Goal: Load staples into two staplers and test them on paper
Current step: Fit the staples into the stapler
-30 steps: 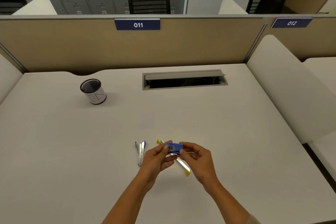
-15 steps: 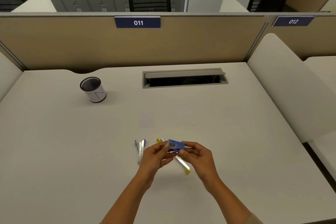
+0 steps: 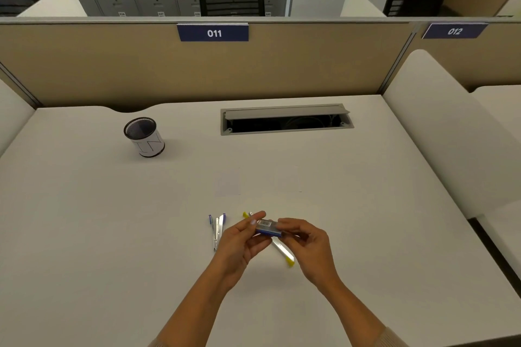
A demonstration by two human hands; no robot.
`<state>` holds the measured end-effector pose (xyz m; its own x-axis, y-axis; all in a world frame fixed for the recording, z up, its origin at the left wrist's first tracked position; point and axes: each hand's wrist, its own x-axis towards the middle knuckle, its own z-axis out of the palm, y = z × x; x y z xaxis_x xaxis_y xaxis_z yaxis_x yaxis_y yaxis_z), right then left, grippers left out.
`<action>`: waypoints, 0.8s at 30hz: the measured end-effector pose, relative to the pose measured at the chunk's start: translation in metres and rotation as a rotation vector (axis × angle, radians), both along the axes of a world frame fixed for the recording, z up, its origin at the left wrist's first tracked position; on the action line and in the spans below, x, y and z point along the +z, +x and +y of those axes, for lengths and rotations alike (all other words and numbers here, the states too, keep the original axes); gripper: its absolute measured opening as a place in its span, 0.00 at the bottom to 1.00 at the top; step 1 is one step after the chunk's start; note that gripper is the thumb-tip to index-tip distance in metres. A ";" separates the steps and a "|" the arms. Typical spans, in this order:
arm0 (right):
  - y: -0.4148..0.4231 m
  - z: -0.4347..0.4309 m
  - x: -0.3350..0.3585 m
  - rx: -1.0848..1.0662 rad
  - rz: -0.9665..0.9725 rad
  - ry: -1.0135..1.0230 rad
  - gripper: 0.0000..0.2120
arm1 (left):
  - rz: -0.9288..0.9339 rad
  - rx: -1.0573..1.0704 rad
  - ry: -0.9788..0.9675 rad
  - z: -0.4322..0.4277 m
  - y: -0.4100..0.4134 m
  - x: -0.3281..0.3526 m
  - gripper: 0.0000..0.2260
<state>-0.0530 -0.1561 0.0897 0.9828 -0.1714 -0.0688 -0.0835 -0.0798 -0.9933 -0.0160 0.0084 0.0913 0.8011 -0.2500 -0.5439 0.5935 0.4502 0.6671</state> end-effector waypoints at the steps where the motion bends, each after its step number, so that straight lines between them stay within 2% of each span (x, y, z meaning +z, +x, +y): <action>1: 0.000 0.000 0.001 0.003 0.022 0.029 0.13 | 0.001 0.007 -0.011 0.001 0.000 -0.001 0.12; 7: 0.000 0.000 0.004 -0.007 0.120 0.269 0.17 | -0.001 0.046 -0.067 0.001 -0.002 -0.005 0.11; 14: 0.002 0.003 0.004 0.015 0.121 0.238 0.19 | 0.095 0.076 -0.207 0.004 -0.003 -0.011 0.13; 24: 0.004 0.002 0.003 0.031 0.153 0.206 0.20 | 0.060 0.142 -0.059 0.003 -0.001 -0.009 0.15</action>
